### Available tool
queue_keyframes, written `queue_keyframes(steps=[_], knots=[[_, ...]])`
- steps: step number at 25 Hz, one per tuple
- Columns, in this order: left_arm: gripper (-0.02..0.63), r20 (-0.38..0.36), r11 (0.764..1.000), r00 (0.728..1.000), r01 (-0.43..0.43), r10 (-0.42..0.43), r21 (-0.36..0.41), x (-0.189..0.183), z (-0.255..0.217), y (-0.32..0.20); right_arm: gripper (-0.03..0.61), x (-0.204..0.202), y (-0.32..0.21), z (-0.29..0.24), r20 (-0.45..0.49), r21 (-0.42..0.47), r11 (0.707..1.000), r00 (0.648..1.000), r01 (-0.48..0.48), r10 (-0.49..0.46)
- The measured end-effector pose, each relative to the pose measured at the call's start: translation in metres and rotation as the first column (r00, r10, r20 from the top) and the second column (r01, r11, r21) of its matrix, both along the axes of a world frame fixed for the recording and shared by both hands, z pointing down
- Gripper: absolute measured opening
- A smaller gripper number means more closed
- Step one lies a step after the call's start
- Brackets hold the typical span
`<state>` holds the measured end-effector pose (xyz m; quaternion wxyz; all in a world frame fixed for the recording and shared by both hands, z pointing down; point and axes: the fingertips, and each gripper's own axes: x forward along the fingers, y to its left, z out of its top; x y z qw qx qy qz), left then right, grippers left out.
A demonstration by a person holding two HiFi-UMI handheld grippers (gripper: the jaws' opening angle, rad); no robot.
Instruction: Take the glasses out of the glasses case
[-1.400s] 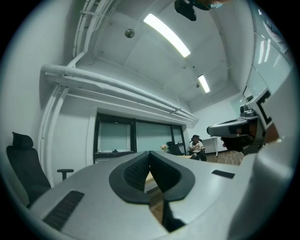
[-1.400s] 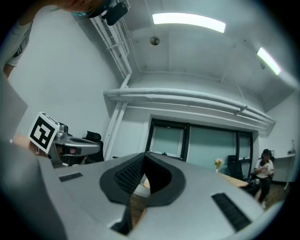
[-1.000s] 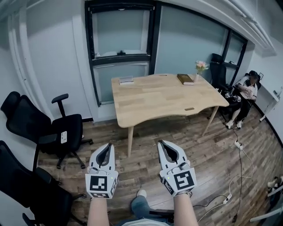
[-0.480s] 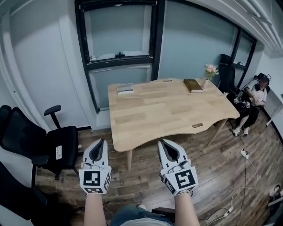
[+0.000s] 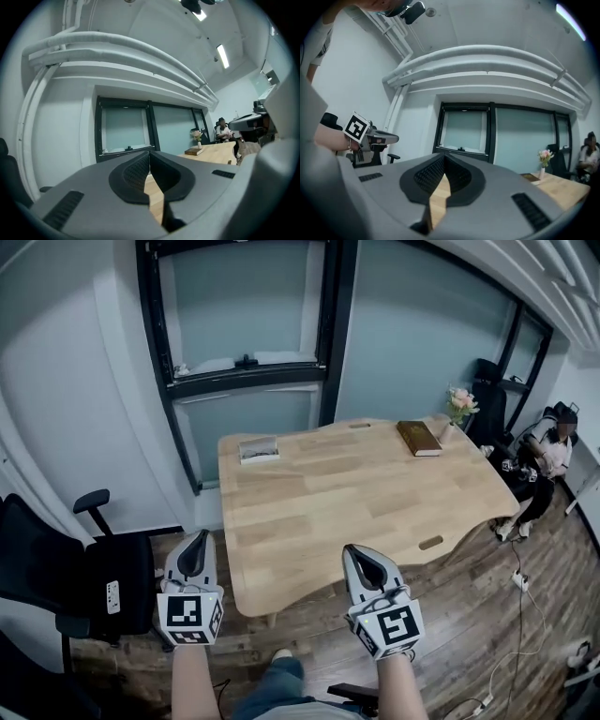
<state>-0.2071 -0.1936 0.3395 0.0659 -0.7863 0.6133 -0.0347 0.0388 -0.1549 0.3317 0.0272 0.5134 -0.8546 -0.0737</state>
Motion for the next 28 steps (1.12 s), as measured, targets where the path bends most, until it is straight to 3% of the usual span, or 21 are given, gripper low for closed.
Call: queue_keyframes(steps=[5,9,13,19,23,28], knots=[[0.02,0.019,0.998,0.998,-0.06,0.06,-0.011,-0.001,0.004,-0.099,0.011,-0.005,-0.092,0.009,-0.018,-0.021,0.999,0.999,-0.043,0.043],[0.089,0.042,0.993,0.993,-0.112,0.114,-0.04,-0.002,0.011,-0.161,0.011,-0.007,-0.143,0.021,-0.021,-0.046,0.997,0.998,-0.067,0.066],[0.107,0.055,0.987,0.989,-0.133,0.138,-0.089,-0.007,0.024,-0.213,0.011,-0.005,-0.186,0.035,-0.01,-0.091,0.993,0.997,-0.076,0.076],[0.114,0.155,0.969,0.969,-0.164,0.193,-0.186,0.001,0.056,-0.289,0.011,0.004,-0.252,0.062,0.02,-0.149,0.987,0.998,-0.062,0.066],[0.114,0.231,0.94,0.938,-0.19,0.259,-0.284,0.014,0.085,-0.344,0.011,0.009,-0.303,0.088,0.045,-0.207,0.977,0.997,-0.047,0.057],[0.114,0.306,0.873,0.876,-0.22,0.373,-0.434,0.033,0.13,-0.416,0.011,0.014,-0.363,0.122,0.083,-0.293,0.956,0.996,-0.015,0.041]])
